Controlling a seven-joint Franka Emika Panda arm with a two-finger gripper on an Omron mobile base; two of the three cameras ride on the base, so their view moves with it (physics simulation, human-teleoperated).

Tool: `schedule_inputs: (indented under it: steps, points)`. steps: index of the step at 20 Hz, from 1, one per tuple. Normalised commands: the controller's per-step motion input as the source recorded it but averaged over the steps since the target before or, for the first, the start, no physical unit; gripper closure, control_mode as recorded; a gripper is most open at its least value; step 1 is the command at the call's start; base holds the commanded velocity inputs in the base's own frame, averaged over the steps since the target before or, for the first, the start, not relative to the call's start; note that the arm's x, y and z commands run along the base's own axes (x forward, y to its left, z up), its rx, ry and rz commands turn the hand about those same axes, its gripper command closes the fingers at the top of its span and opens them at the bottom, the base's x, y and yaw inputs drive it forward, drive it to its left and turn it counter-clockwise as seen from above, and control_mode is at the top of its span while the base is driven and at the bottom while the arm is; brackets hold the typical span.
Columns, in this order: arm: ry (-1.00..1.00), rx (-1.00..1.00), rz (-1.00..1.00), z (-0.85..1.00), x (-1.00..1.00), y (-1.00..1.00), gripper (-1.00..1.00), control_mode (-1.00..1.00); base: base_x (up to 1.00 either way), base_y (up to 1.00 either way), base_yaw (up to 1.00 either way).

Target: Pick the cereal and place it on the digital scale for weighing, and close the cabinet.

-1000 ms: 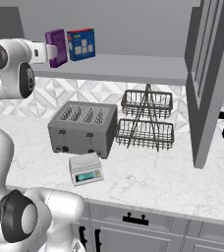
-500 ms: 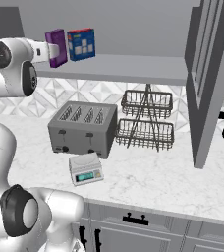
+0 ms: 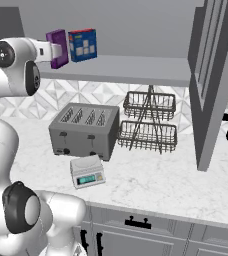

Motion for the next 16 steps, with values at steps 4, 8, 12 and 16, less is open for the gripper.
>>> schedule_inputs:
  steps: [4, 8, 12, 16]
  points:
    - [0.00, 0.00, 0.00, 0.00, 0.28, 0.04, -1.00, -1.00, 0.00, 0.00, 0.00]
    - [0.00, 0.00, 0.00, 0.00, 0.35, 0.14, -1.00, -1.00, 0.00, 0.00, 0.00]
    - [0.00, 0.00, 0.00, 0.00, 0.29, 0.17, -1.00, -1.00, 0.00, 0.00, 0.00]
    - [0.00, 0.00, 0.00, 0.00, 0.32, 0.08, -1.00, -1.00, 0.00, 0.00, 0.00]
